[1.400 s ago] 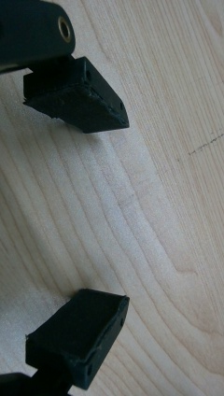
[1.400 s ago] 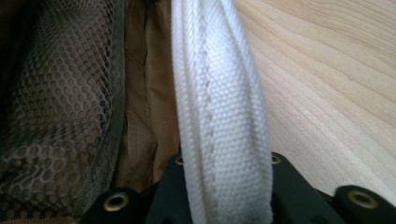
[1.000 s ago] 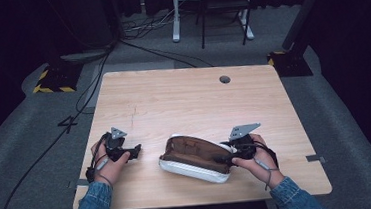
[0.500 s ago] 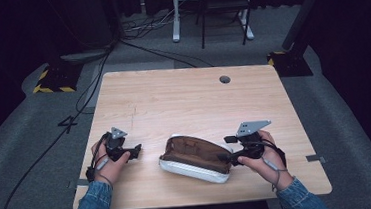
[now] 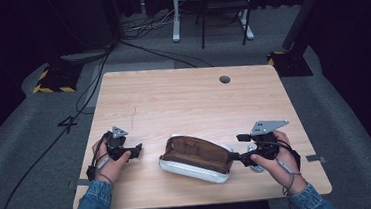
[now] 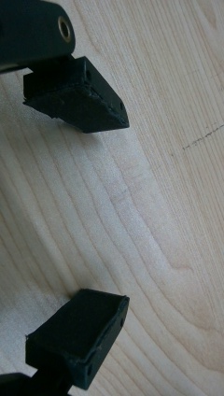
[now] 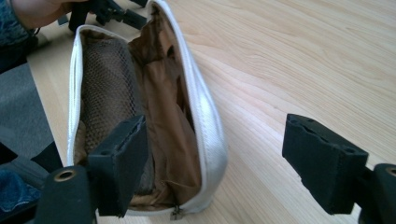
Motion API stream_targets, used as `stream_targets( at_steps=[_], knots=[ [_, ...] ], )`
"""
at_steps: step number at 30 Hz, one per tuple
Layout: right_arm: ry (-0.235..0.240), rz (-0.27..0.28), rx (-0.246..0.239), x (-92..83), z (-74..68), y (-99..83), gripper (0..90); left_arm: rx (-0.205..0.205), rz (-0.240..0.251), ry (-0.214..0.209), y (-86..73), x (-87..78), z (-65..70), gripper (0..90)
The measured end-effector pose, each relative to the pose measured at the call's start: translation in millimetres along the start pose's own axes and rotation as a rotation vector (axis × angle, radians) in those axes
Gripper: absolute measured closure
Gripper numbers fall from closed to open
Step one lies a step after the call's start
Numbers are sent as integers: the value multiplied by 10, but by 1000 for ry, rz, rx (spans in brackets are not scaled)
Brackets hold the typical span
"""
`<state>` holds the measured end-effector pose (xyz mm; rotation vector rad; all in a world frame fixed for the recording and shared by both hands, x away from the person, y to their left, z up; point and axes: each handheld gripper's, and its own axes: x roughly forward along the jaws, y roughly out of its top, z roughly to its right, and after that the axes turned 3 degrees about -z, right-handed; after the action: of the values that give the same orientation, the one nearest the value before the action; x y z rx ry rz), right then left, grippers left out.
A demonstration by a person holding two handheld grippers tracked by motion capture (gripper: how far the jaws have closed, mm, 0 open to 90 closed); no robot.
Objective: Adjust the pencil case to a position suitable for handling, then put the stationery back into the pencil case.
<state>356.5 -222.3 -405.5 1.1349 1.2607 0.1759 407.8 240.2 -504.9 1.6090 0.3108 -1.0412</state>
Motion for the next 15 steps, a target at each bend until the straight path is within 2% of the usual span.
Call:
stream_targets(
  at_steps=[4, 8, 11, 15],
  knots=[
    [-15, 4, 15, -64, 29, -27, 231, 6, 0, -1, 5, 3, -2, 138],
    [-70, -12, 12, -145, 49, -68, 230, 2, -1, -3, 6, 5, 1, 138],
    [-95, -28, 22, -178, 68, -101, 234, 7, -2, 0, 10, 6, -1, 138],
    [-136, -78, 57, -208, 124, -157, 230, 2, -2, -1, 12, 9, 5, 138]
  ],
)
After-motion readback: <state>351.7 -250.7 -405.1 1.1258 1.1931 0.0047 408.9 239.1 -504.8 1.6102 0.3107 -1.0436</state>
